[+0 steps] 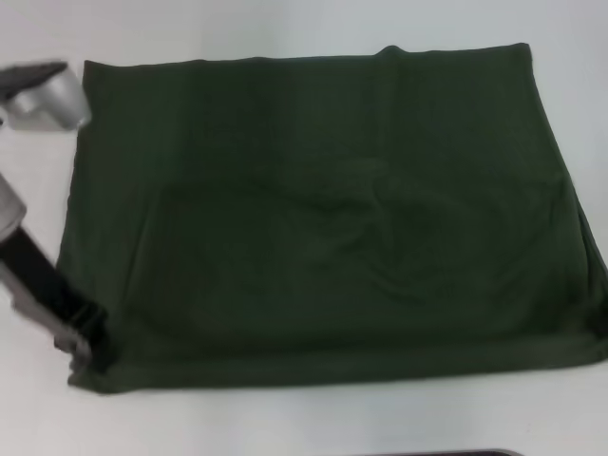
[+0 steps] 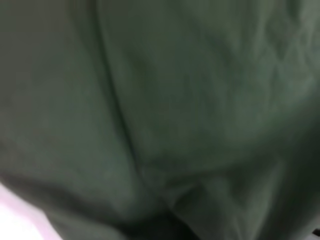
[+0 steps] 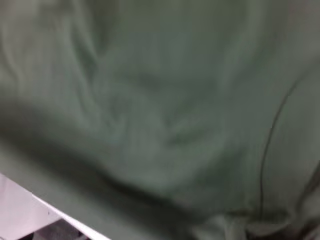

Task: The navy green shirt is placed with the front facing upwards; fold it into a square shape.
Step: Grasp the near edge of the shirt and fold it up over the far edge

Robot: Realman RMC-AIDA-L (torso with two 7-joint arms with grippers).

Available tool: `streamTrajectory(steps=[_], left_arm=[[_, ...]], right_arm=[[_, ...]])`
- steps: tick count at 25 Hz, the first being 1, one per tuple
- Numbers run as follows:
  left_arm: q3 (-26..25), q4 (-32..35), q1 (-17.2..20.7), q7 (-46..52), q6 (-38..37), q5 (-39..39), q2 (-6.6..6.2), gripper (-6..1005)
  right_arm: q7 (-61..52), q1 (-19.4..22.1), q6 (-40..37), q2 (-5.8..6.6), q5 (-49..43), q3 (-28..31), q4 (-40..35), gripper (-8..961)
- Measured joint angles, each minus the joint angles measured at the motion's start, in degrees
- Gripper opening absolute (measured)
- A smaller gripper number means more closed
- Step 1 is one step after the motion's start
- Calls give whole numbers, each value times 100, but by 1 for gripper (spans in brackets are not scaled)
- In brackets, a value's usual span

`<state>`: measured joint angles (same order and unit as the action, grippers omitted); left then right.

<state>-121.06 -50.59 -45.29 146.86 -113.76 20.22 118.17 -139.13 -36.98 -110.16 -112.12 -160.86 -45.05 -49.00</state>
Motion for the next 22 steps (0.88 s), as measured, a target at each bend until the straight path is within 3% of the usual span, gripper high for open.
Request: streamTrajectory(steps=[7, 12, 22], left_arm=[[-595, 14, -599, 8, 481, 4, -173, 33], [-657, 262, -962, 302, 1245, -74, -321, 33], [-463, 576, -1425, 955, 2571, -500, -271, 32]], right_arm=[[-46, -493, 220, 367, 104, 429, 17, 54], [-175, -809, 498, 579, 97, 626, 50, 54], [-644, -1205, 1445, 569, 50, 586, -7, 54]])
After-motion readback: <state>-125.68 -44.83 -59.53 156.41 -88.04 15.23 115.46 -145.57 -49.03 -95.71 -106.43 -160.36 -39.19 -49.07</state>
